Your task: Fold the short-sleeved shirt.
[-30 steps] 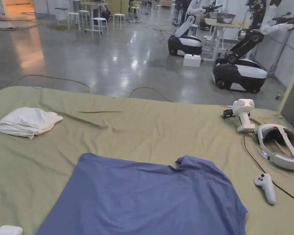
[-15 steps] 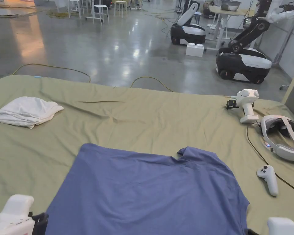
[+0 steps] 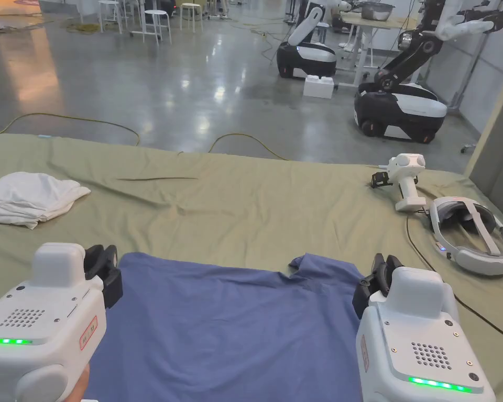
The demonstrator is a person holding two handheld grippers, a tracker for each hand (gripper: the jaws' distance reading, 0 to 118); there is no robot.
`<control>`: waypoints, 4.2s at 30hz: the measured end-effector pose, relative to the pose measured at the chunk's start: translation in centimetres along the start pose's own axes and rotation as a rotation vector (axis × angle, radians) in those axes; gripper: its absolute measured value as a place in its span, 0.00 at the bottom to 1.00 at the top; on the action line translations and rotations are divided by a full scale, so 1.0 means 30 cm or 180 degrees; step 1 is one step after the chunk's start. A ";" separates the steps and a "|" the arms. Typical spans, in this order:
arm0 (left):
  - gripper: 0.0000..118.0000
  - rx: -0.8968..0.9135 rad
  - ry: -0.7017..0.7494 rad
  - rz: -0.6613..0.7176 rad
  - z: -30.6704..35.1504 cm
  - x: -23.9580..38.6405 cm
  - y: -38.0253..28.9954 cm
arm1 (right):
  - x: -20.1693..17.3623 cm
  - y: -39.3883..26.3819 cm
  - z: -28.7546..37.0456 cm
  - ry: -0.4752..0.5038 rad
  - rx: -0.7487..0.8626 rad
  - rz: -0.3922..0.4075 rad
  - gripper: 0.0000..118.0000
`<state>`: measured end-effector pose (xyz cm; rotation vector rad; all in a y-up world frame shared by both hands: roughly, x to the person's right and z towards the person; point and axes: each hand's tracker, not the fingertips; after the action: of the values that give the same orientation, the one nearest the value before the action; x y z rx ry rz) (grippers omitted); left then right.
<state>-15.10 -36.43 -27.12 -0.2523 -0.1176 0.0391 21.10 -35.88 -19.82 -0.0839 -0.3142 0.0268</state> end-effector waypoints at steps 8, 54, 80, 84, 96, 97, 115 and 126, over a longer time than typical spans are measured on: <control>0.00 0.0223 0.0061 -0.0072 0.026 -0.011 0.037 | -0.031 0.035 0.019 0.0221 0.0196 0.0149 0.00; 0.08 -0.3062 0.0132 0.0223 0.022 -0.399 -0.531 | 0.277 -0.238 0.074 0.0270 -0.1918 0.0283 0.42; 0.08 -0.3040 0.0063 0.0255 0.058 -0.371 -0.495 | 0.421 -0.533 0.152 0.0369 -0.3528 0.0139 0.07; 0.08 -0.2886 0.0053 0.0246 0.061 -0.368 -0.447 | 0.408 -0.427 0.151 0.0380 -0.3317 0.0197 0.06; 0.08 -0.2272 -0.0023 0.0238 -0.165 -0.363 -0.242 | 0.353 -0.229 -0.133 0.0381 -0.2604 0.0139 0.06; 0.08 -0.2252 -0.0038 0.0239 -0.208 -0.364 -0.231 | 0.349 -0.229 -0.175 0.0371 -0.2614 0.0134 0.06; 0.29 -0.2409 0.0156 0.0033 -0.636 -0.314 -0.251 | 0.347 -0.403 -0.526 0.0120 -0.2780 -0.0181 0.42; 0.32 -0.1026 -0.0232 0.0108 -0.355 -0.174 -0.072 | 0.192 -0.134 -0.243 0.0269 -0.0893 -0.0046 0.44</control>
<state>-18.94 -41.43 -37.40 -0.5751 -0.1926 0.0631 28.89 -40.24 -24.62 -0.3600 -0.2323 -0.0353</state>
